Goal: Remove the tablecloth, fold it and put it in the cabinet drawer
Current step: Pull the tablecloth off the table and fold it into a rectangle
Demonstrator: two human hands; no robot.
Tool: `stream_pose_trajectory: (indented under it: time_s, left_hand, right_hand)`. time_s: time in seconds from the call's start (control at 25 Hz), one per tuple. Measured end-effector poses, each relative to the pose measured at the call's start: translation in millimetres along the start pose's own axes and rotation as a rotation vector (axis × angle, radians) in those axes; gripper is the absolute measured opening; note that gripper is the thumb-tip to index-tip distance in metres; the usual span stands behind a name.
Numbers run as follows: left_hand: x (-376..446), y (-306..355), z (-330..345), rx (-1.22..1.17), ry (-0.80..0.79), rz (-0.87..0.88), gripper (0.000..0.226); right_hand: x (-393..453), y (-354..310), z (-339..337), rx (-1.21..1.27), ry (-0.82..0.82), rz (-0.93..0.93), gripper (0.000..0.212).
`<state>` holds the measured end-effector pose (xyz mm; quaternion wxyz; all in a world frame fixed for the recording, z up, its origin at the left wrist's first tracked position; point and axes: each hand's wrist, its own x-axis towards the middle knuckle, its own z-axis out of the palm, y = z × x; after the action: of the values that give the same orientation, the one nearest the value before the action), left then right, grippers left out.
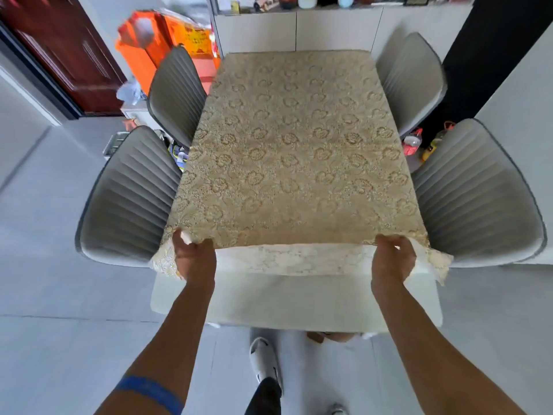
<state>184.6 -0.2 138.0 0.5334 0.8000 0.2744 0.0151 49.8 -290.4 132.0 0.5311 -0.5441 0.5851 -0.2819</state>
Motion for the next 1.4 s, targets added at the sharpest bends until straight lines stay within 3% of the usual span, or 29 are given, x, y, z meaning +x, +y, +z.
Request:
stream_pose_trajectory:
  time_s: [0.08,0.16,0.24,0.32,0.4,0.52,0.6,0.68,0.84,1.04,1.28,1.4]
  left_hand:
    - [39,36,32,-0.007,-0.092,0.146,0.07]
    - [69,58,67,-0.024,-0.289,0.235,0.075]
    - [83,48,87,0.314,-0.397,0.372,0.077]
    - [73,14,90,0.714,-0.528,0.557,0.071]
    - [62,-25,89,0.932,-0.694,0.705,0.062]
    - [54,-59,93,1.075,-0.756,0.914,0.07]
    - [56,-67,100,1.124,-0.72,1.099,0.073]
    - [57,-69,106,1.154,-0.695,1.178,0.064]
    - [50,-71,105,1.25,-0.665,1.113,0.04]
    - [3,-111,60,1.353,-0.825,0.768,0.041]
    - [-43,-116,16,1.221,-0.98,0.588,0.032]
    - [-21,-85,36,1.162,-0.899,0.574,0.026]
  right_hand:
    - [34,-33,38,-0.079,-0.099,-0.098,0.005]
    - [59,-49,68,-0.183,-0.273,-0.118,0.03]
    - [66,-41,88,-0.396,-0.399,-0.203,0.056]
    - [57,-14,91,-0.682,-0.509,-0.33,0.066]
    - [45,25,91,-1.086,-0.645,-0.491,0.068]
    - [34,69,90,-1.426,-0.646,-0.794,0.059]
    - [34,79,92,-1.502,-0.608,-0.911,0.051]
    - [35,83,93,-1.535,-0.568,-1.03,0.04]
    - [31,84,85,-1.523,-0.611,-1.001,0.023]
    - [-6,106,27,-1.51,-0.77,-0.863,0.028]
    - [-14,111,-27,-1.549,-0.972,-0.768,0.031]
    - [16,85,-7,-1.435,-0.956,-0.792,0.027]
